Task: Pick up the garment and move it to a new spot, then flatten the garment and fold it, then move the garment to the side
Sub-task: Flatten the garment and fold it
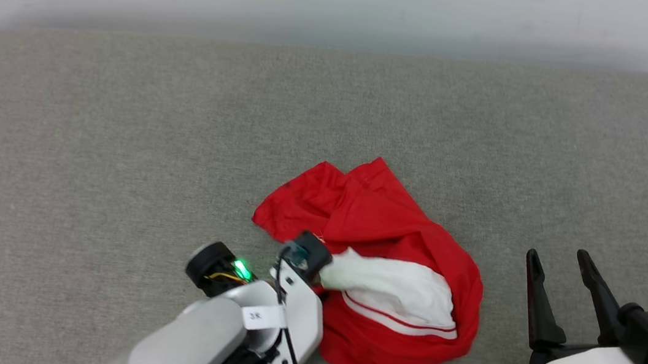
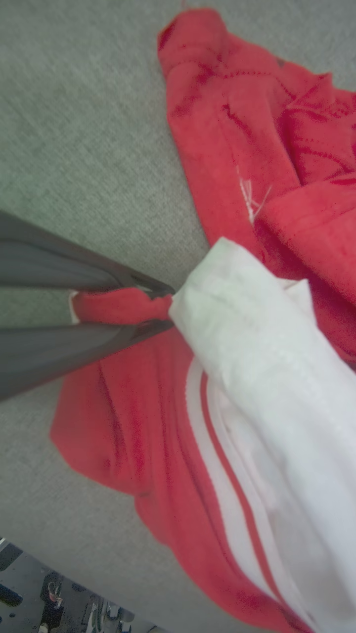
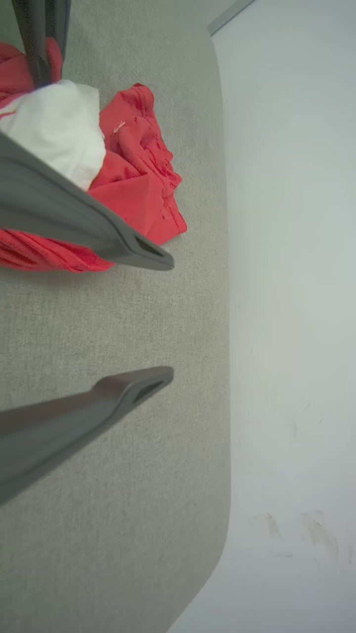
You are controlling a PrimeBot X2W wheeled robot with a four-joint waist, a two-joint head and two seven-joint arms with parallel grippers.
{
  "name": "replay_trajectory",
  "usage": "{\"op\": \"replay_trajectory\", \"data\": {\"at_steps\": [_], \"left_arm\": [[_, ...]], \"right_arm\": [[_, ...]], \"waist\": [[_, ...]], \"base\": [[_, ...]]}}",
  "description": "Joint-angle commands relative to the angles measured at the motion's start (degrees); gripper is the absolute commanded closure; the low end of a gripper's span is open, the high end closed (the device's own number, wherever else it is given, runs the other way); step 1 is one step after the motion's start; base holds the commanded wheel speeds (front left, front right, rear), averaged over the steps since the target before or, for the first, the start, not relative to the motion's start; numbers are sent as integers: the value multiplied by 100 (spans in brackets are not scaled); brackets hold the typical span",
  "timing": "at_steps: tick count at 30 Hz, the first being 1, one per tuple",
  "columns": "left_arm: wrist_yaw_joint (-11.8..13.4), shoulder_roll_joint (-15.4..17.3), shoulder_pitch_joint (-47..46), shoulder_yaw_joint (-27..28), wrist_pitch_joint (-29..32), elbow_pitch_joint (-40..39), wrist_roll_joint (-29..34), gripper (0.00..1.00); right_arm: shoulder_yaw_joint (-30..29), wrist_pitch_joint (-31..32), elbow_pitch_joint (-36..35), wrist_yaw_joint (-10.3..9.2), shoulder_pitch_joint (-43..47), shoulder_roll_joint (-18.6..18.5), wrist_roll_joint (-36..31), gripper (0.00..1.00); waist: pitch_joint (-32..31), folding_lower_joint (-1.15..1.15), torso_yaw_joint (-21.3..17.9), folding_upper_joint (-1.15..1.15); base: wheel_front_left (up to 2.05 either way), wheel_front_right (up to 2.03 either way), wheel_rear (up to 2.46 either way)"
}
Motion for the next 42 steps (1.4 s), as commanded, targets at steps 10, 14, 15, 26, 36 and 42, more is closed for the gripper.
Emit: {"op": "replay_trajectory", "data": {"at_steps": [10,14,15,26,36,42], "left_arm": [[1096,720,926,929,-487,-839,-449,100],[1601,1036,1695,1391,-520,-1142,-864,100],[1710,1094,1897,1496,-532,-1186,-975,100],[2098,1089,3452,1787,-444,-1475,-1780,0],[2147,1140,3145,1879,-1097,-1838,-1396,0],[2128,1135,2824,1948,-1550,-2010,-1117,0]], "right_arm": [[-101,51,54,-2,244,4,25,0],[-138,87,-5,-2,338,4,13,0],[-141,95,-11,-2,366,5,14,0],[-141,192,-144,-2,568,4,-3,0],[-144,278,-242,-2,645,4,-5,0],[-177,291,-270,-2,667,4,24,0]], "waist": [[-547,0,162,0],[-630,0,191,0],[-654,0,193,0],[-885,0,197,0],[-1026,0,174,0],[-1031,0,173,0]], "base": [[0,0,0],[0,0,0],[0,0,0],[0,0,0],[0,0,0],[0,0,0]]}}
